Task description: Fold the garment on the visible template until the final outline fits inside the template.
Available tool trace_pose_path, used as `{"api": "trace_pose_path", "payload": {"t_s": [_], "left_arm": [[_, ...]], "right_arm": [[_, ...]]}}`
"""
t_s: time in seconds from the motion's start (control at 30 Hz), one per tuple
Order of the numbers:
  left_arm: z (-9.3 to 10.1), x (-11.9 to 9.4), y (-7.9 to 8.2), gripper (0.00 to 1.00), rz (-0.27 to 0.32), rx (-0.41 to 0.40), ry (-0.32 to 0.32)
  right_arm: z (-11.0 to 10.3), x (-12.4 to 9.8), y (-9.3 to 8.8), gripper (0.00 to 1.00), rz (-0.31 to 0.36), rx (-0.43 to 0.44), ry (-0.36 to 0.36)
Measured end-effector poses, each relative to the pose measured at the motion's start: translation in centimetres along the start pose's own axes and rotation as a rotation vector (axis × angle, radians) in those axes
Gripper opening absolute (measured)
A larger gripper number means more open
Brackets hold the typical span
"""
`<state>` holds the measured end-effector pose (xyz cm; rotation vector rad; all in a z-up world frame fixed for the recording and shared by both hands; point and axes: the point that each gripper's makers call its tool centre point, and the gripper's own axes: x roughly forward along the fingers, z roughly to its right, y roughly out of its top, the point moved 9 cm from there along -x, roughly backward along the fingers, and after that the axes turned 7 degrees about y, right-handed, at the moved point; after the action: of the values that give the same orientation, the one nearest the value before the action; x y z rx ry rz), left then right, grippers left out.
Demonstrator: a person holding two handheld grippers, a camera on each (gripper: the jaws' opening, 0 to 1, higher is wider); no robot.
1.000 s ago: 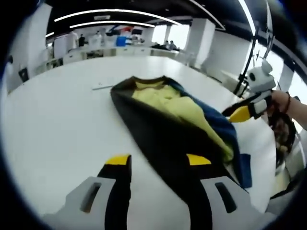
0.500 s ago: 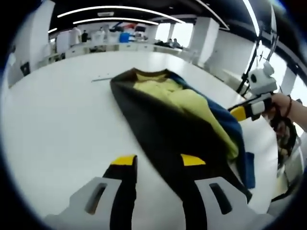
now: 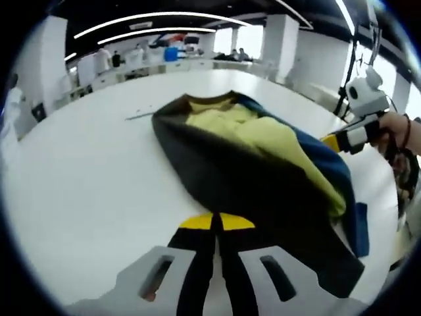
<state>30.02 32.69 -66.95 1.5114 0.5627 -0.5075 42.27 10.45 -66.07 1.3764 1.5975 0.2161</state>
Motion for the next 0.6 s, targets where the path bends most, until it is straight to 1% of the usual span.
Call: {"api": "trace_pose_path", "payload": {"t_s": [0.07, 0.13, 0.2, 0.23, 0.3, 0.37, 0.53, 0.6], "left_arm": [[-0.1, 0.0, 0.1, 0.0, -0.002, 0.006, 0.002], [-0.3, -0.1, 0.1, 0.0, -0.016, -0.018, 0.007], [-0.8, -0.3, 0.2, 0.0, -0.019, -0.018, 0.007], [-1.2, -0.5, 0.2, 0.0, -0.014, -0.025, 0.011], [-1.8, -1.0, 0.5, 0.0, -0.005, -0.006, 0.026], [-2.5, -1.5, 0.9, 0.0, 0.007, -0.006, 0.036], [-4.4, -2.3, 1.6, 0.0, 0.018, -0.002, 0.055], [-5.1, -2.7, 1.9, 0.0, 0.025, -0.004, 0.067]], "right_arm": [[0.0, -0.1, 0.1, 0.0, 0.013, 0.007, 0.0], [0.0, -0.4, 0.2, 0.0, 0.019, 0.016, -0.002], [0.0, -0.8, 0.5, 0.0, 0.023, 0.016, -0.001], [0.1, -1.2, 0.6, 0.0, 0.024, 0.018, -0.002], [0.1, -1.7, 0.9, 0.0, 0.032, 0.011, 0.0], [0.4, -2.4, 1.2, 0.0, 0.041, 0.013, -0.009], [0.7, -3.4, 1.6, 0.0, 0.058, -0.001, -0.022], [0.8, -3.9, 1.9, 0.0, 0.071, 0.006, -0.028]]}}
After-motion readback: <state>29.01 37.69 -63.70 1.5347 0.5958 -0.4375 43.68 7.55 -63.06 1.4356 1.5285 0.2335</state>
